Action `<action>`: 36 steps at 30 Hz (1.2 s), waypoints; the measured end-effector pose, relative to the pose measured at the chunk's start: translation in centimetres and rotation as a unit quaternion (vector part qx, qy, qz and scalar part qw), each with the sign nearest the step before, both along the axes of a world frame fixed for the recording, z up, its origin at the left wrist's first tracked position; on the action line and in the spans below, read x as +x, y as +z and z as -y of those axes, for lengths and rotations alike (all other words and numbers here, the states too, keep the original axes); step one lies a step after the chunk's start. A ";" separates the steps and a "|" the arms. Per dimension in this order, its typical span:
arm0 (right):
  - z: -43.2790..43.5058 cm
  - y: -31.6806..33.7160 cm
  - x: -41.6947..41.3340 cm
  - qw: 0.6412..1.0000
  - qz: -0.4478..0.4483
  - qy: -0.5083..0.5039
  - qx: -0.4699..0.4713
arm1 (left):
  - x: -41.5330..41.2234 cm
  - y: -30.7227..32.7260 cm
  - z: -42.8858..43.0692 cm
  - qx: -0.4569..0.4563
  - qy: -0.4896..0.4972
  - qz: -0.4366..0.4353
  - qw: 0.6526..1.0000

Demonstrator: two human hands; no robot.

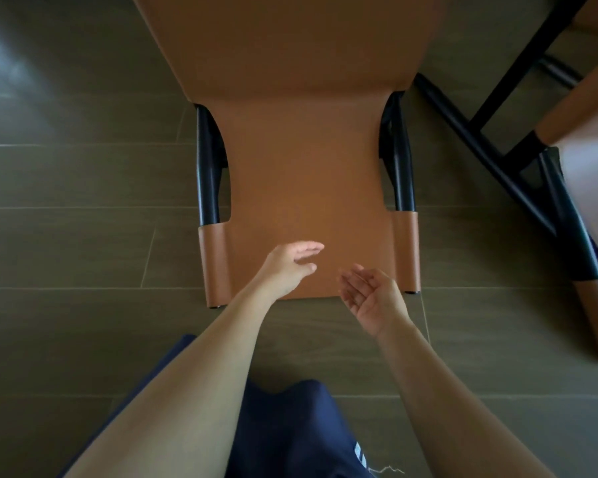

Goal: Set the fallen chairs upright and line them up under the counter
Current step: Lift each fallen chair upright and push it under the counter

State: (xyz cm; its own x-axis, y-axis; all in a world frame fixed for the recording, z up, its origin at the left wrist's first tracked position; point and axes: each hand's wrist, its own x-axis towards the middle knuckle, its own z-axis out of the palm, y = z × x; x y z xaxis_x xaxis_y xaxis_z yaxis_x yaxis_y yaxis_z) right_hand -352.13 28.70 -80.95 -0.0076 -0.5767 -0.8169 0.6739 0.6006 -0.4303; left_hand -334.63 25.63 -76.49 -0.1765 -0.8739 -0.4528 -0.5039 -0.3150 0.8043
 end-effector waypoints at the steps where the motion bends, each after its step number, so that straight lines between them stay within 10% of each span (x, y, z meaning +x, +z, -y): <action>1: -0.3 -0.6 -0.2 1.000 -0.002 -0.001 0.007 | 0.0 -0.5 0.1 -0.005 0.003 0.006 1.000; 36: 0.5 -6.3 2.8 0.979 0.016 -0.165 0.115 | 1.2 -5.4 -2.3 -0.015 -0.007 0.155 0.988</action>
